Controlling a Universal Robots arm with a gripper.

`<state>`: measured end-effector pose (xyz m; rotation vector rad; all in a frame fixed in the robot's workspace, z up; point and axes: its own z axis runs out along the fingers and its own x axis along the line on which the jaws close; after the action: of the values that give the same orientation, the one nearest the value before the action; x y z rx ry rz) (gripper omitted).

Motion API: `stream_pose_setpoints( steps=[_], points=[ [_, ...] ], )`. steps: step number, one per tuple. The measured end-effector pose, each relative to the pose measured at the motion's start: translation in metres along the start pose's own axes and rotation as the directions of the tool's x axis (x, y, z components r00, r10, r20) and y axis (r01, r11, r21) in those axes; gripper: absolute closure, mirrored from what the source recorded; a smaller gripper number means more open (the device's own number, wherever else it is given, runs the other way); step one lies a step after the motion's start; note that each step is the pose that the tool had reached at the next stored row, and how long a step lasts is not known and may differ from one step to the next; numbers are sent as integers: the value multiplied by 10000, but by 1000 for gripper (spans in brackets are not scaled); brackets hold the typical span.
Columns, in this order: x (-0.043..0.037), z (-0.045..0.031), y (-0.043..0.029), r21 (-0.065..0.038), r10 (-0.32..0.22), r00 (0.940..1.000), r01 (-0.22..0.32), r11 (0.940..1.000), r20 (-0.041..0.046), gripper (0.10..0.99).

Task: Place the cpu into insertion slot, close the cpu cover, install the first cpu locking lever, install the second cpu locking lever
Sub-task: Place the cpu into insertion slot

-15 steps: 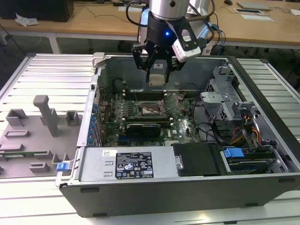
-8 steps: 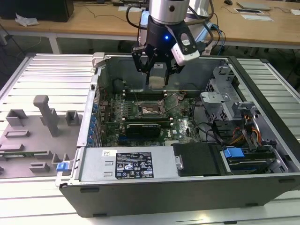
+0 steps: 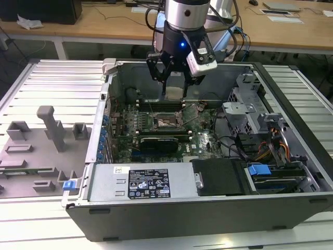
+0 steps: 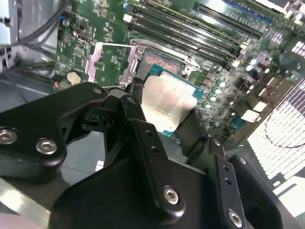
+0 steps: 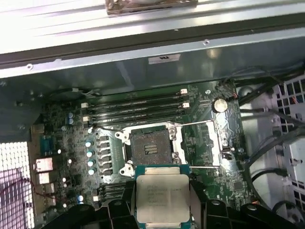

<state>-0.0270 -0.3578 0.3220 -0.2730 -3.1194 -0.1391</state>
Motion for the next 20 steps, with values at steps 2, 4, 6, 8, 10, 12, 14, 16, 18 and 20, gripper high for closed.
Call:
stream_pose_setpoints(
  steps=[2, 4, 6, 8, 10, 12, 14, 16, 18, 20],
  points=[
    [0, 16, -1, -12, 644, 9979, -644, 9979, 56, 545],
    [0, 23, -2, -18, 959, 9954, -959, 9954, 84, 545],
    [0, 30, -3, -27, 1309, 9913, -1309, 9914, 114, 545],
    [0, 38, -3, -38, 1675, 9858, -1675, 9859, 145, 545],
    [-1, 46, -4, -48, 2028, 9791, -2027, 9792, 176, 545],
    [-1, 53, -5, -59, 2336, 9721, -2335, 9723, 202, 545],
    [-1, 62, -5, -76, 2778, 9603, -2777, 9606, 239, 545],
    [-1, 73, -6, -99, 3298, 9436, -3297, 9440, 282, 545],
    [-1, 78, -7, -111, 3577, 9333, -3575, 9338, 305, 545],
    [-1, 85, -7, -126, 3879, 9211, -3877, 9217, 330, 545]
  ],
)
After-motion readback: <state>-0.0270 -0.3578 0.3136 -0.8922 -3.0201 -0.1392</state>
